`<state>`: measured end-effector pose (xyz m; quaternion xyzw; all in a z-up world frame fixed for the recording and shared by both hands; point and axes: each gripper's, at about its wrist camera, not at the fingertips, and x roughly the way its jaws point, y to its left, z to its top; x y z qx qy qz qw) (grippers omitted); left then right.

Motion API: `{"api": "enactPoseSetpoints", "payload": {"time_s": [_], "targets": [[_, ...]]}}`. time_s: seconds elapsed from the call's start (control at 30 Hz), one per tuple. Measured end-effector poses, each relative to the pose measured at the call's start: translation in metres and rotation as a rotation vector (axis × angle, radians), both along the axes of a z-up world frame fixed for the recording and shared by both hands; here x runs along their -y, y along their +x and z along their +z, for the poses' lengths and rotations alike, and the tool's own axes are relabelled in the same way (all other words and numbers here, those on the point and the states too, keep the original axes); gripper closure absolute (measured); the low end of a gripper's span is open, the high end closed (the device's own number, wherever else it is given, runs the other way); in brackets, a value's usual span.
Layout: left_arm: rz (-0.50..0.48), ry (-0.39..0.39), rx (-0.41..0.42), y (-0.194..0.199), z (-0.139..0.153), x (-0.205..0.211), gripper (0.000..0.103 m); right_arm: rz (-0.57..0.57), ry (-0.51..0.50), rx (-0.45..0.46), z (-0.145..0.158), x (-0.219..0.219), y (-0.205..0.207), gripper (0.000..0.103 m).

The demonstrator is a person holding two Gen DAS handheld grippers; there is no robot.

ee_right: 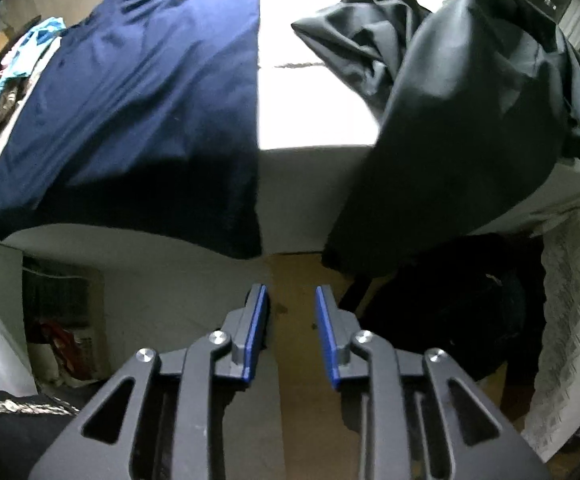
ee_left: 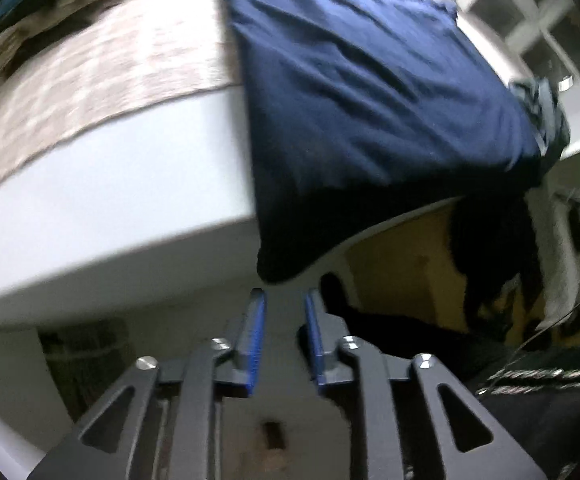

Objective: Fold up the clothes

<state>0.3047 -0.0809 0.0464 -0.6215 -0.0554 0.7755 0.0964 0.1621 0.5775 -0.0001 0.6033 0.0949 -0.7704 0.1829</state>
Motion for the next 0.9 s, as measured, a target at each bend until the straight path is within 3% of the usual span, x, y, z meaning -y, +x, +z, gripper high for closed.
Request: {"api": "enactPoseSetpoints", "payload": {"time_s": [0.17, 0.3, 0.37, 0.4, 0.5, 0.9], "targets": [[-0.042, -0.013, 0.019, -0.017, -0.013, -0.004, 0.079, 0.033, -0.007, -0.002, 0.002, 0.005, 0.002, 0.077], [-0.021, 0.025, 0.016, -0.02, -0.015, -0.001, 0.08, 0.039, -0.032, -0.004, 0.002, 0.006, 0.0, 0.077], [-0.027, 0.048, -0.001, -0.016, -0.011, -0.003, 0.085, 0.045, -0.048, -0.012, 0.001, 0.005, -0.002, 0.074], [-0.032, 0.057, -0.011, -0.014, -0.008, -0.004, 0.102, 0.052, -0.059, -0.024, 0.001, 0.005, -0.002, 0.071], [-0.051, 0.049, -0.03, -0.005, 0.004, -0.01, 0.101, 0.074, -0.095, -0.068, 0.001, 0.002, -0.006, 0.06], [-0.076, 0.0, -0.005, 0.003, 0.049, -0.028, 0.101, 0.143, -0.249, -0.014, -0.037, 0.009, -0.038, 0.059]]}}
